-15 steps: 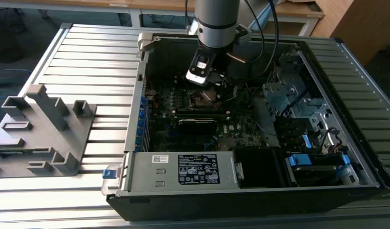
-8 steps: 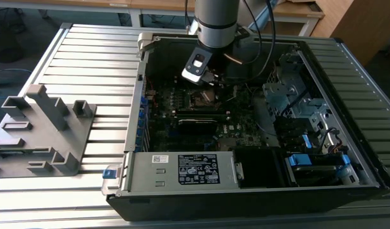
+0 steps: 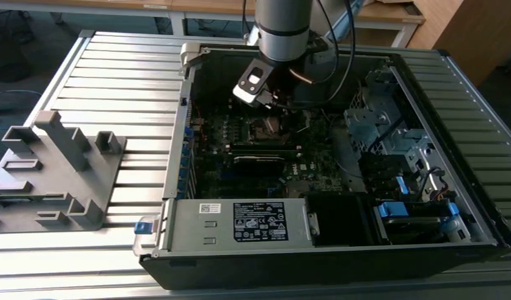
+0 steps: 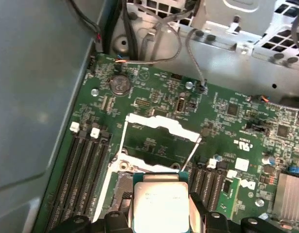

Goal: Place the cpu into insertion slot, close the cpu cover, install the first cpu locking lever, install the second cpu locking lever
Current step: 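Place the cpu into insertion slot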

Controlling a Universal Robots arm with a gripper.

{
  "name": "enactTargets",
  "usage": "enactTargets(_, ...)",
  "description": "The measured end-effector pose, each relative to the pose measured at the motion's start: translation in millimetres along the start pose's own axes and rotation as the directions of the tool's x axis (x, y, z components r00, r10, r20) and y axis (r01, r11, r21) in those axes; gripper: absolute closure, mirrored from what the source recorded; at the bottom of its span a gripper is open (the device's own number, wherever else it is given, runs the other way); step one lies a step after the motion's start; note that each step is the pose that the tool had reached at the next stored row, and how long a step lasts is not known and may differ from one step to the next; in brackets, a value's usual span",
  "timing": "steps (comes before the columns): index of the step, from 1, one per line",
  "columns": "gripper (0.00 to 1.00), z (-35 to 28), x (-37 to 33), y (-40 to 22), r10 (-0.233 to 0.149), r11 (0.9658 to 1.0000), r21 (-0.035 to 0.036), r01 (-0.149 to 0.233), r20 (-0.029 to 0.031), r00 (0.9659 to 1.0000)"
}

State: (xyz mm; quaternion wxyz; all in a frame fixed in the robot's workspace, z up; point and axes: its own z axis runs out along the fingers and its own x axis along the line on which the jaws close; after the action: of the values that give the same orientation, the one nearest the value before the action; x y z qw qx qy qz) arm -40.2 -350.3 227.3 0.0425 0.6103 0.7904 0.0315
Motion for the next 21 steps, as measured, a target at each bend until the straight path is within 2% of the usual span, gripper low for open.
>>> enactTargets(4, 0.46, 0.1, 4.9, 1.1, 0.004, 1.0, 0.0002, -0.004, 0.0003, 1.0)
enactTargets(6, 0.46, 0.6, 5.1, 1.2, 0.024, 0.9997, 0.0005, -0.024, 0.0021, 0.9997)
enactTargets(8, 0.46, 1.2, 5.1, 1.1, 0.059, 0.9982, 0.0015, -0.059, 0.006, 0.9982)
enactTargets(11, 0.46, 2.0, 5.2, 1.0, 0.11, 0.9939, 0.0026, -0.11, 0.0115, 0.9938)
enactTargets(17, 0.46, 2.2, 11.7, 2.5, 0.134, 0.991, 0.003, -0.134, 0.0138, 0.9909)
enactTargets(19, 0.46, 2.7, 11.8, 2.1, 0.158, 0.9874, 0.0032, -0.158, 0.0164, 0.9873)
enactTargets(21, 0.46, 3.4, 11.9, 1.8, 0.189, 0.9819, 0.0036, -0.189, 0.0198, 0.9817)
